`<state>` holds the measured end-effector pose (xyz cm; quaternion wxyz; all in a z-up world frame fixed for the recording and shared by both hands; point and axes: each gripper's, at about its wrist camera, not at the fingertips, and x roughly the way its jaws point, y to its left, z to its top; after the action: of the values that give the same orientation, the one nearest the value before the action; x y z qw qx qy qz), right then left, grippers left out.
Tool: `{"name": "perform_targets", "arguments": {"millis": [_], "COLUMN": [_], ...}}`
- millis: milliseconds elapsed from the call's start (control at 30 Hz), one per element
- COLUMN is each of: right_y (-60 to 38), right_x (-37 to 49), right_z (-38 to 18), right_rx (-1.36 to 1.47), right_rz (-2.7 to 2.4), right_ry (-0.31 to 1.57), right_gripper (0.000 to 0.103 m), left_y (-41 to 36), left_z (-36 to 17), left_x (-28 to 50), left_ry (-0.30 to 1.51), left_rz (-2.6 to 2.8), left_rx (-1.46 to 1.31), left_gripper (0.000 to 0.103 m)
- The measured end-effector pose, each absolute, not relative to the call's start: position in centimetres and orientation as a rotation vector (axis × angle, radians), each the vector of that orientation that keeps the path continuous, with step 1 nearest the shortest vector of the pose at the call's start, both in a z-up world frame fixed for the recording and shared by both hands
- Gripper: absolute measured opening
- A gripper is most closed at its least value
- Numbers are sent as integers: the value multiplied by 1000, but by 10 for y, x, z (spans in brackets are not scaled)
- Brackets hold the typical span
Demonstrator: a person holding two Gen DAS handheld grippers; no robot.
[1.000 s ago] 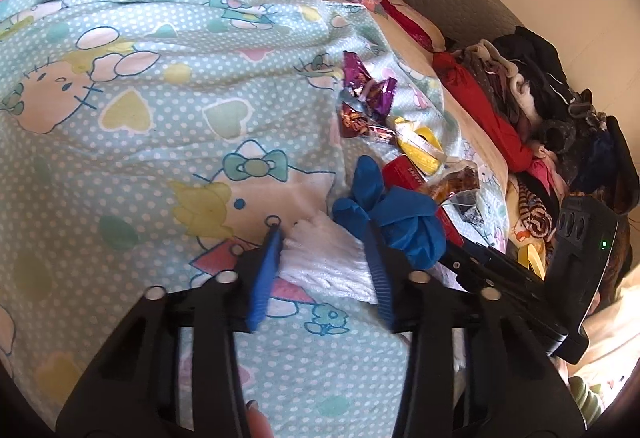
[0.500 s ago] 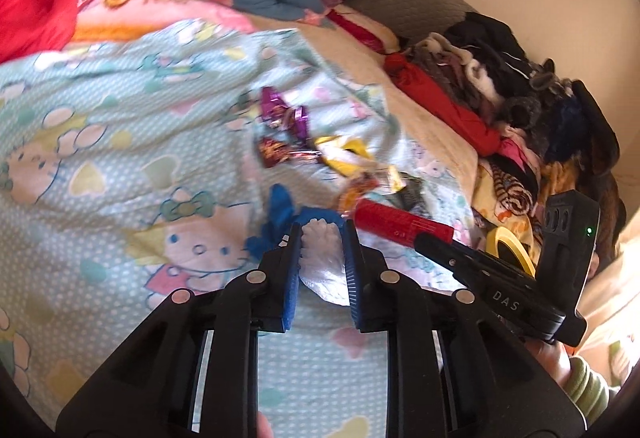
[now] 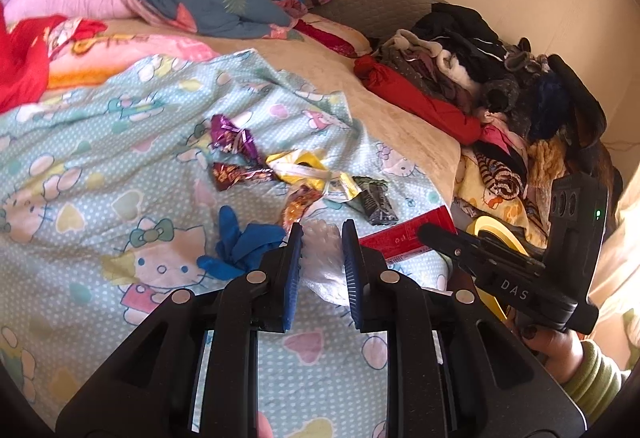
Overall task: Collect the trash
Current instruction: 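Grasp the red canister with the right gripper while the left gripper grasps the white foam net, then carry the red canister and white foam net over the yellow bin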
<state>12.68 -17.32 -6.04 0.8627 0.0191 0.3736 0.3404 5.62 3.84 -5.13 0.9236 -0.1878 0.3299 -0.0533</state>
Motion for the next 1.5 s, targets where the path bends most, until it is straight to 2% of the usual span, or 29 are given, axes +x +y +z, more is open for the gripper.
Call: {"name": "perform_targets", "arguments": {"millis": [1500], "right_y": [-303], "right_x": [126], "right_z": [4], "right_rx": [222], "right_rz": [490], "right_ry": [659], "right_gripper": [28], "left_y": [-74], "left_z": [-7], "left_x": [76], "left_ry": [607], "left_rz": [-293], "left_rx": [-260], "left_gripper": [14]}}
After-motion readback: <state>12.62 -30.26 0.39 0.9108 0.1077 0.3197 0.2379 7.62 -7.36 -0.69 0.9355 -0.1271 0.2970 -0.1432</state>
